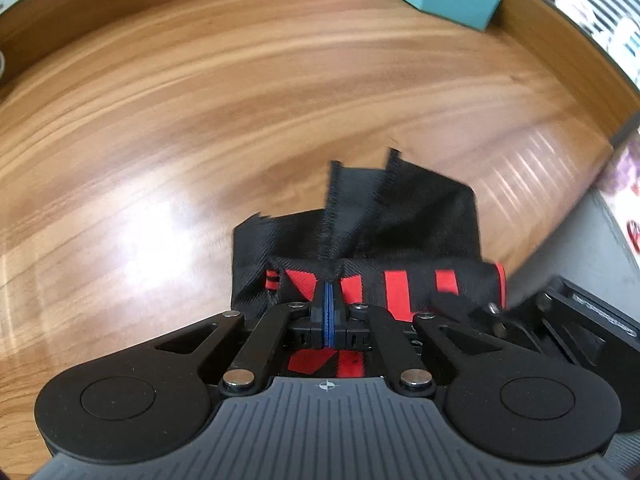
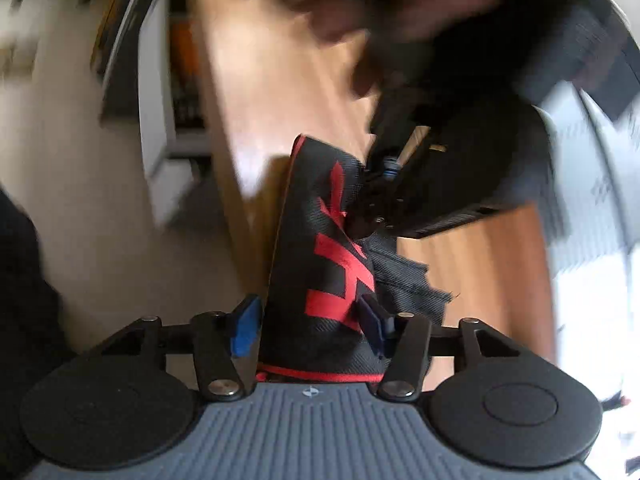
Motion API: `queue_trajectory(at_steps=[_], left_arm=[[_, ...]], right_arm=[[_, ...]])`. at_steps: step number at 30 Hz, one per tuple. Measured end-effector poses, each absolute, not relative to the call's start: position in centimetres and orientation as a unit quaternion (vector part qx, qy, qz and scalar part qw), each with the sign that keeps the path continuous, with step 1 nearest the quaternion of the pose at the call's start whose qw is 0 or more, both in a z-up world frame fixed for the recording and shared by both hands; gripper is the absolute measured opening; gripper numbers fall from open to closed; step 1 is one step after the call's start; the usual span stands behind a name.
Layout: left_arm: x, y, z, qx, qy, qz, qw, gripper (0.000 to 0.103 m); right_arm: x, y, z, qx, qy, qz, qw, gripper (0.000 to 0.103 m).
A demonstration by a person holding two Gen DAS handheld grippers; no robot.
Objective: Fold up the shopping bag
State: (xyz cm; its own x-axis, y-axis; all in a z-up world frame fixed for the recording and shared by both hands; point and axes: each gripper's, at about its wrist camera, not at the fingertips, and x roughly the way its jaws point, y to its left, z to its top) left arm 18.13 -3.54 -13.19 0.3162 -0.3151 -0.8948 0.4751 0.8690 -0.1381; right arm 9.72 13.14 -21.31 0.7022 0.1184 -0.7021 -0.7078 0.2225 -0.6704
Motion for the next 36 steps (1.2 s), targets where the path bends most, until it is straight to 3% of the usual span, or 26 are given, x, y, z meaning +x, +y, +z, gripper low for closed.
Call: queue_trajectory(at_steps=[7, 11, 19, 21, 23, 30, 36], left_arm=[[16.9, -3.8, -13.2, 0.080, 0.537, -0.248, 0.802, 0.001], [16.7, -3.0, -13.0, 0.061, 0.556, -0.261, 0.787, 0.001], [17.8, 0.7, -10.0, -0.044, 0.550, -0.251, 0.796, 0.008], [17.0, 2.2, -8.4, -0.059, 0.530, -0.235, 0.812, 0.014], [16.2, 3.3, -7.6, -0.074, 0.524, -0.220, 0.819, 0.030], [16.9, 3.0, -7.5, -0.122, 0.510, -0.181, 0.832, 0.031], [21.1, -1.2, -8.1, -0.090, 0.534, -0.179, 0.822, 0.031]], right_arm=[[7.4, 14.0, -24.8, -0.659, 0.194, 0.271, 0.675, 0.065], [8.0, 13.0, -23.3, -0.632, 0.217, 0.301, 0.681, 0.053], [16.0, 11.3, -18.4, -0.472, 0.411, 0.429, 0.651, 0.054], [18.7, 11.2, -17.3, -0.421, 0.462, 0.457, 0.633, 0.054], [21.5, 11.1, -16.4, -0.370, 0.509, 0.478, 0.613, 0.054], [32.7, 10.2, -18.0, -0.148, 0.692, 0.469, 0.528, 0.053], [36.5, 6.7, -21.2, -0.004, 0.750, 0.472, 0.464, 0.052]])
